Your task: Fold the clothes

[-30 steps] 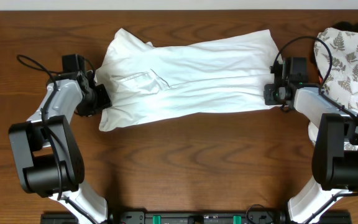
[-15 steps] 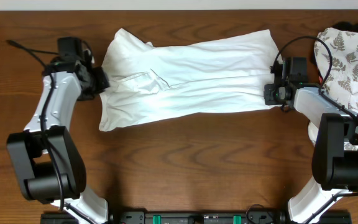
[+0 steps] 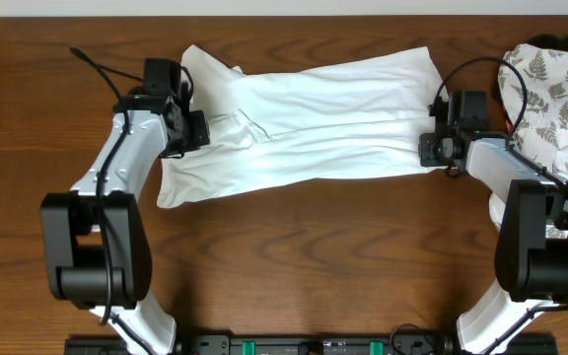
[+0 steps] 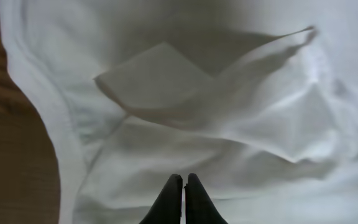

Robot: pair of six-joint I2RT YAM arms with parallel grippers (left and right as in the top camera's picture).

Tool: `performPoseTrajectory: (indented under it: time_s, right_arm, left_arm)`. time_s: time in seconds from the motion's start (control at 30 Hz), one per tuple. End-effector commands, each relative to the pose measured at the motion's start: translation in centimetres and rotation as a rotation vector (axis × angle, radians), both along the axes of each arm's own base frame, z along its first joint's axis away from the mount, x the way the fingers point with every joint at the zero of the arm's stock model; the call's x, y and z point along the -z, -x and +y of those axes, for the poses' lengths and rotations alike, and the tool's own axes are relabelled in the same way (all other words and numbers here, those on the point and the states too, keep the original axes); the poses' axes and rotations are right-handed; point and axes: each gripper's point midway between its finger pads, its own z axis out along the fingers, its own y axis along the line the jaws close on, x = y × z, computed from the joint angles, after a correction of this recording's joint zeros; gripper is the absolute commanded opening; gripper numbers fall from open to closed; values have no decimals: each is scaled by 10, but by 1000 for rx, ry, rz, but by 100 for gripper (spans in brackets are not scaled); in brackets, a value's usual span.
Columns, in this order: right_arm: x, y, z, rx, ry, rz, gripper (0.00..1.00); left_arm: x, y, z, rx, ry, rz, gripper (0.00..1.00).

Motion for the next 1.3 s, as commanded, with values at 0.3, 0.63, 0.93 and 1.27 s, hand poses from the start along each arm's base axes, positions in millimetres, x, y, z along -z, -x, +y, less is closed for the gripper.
performPoseTrajectory:
  time_s: [0.3,0.63,0.93,1.27]
  right_arm:
    - [32,21,-11,18,37,102,6]
    - [32,21,-11,19,36,102,5]
    - [32,20,-11,19,36,101,6]
    - [32,20,-11,18,36,101,6]
  left_arm:
    - [45,-6,5,11,-35,61,6]
    - [37,-29,3,8,-24,-32,6]
    - [19,-41,-2,15,2,-85,6]
    - [3,-63,-2,16,4,-174,8]
